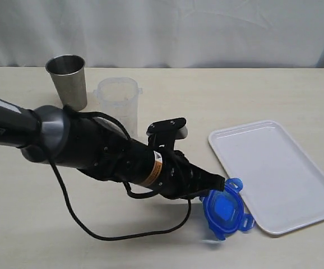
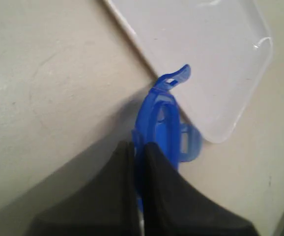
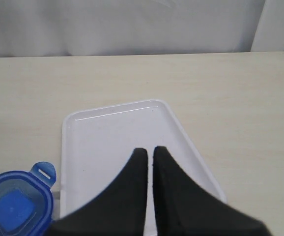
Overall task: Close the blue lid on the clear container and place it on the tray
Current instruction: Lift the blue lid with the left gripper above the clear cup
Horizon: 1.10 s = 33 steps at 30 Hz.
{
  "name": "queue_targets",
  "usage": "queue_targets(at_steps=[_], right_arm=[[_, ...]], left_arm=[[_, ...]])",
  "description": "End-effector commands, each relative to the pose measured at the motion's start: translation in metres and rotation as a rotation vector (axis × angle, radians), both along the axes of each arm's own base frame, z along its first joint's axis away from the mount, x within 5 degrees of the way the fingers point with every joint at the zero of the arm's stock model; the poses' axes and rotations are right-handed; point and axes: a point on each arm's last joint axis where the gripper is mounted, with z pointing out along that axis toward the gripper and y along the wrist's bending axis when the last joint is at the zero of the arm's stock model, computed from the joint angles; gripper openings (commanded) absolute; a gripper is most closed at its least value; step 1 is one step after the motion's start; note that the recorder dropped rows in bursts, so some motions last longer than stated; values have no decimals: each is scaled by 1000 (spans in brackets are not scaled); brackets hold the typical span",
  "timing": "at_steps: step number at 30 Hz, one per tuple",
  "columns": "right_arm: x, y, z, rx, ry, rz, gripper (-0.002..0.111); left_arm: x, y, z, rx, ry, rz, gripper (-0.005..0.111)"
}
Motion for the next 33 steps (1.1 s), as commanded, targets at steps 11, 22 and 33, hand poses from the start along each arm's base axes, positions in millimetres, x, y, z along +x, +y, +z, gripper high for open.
queue_targets(at_steps=[11,22,33], right_arm=[[0,0,0,5,-5,0,5],[0,0,0,5,-5,0,5],[0,0,0,5,-5,0,5]], left_arm=[[-20,17,119,-130,-377,-259,0],[24,70,205,36,-952,-85,0],[58,116,210,960,-1418,-171,0]])
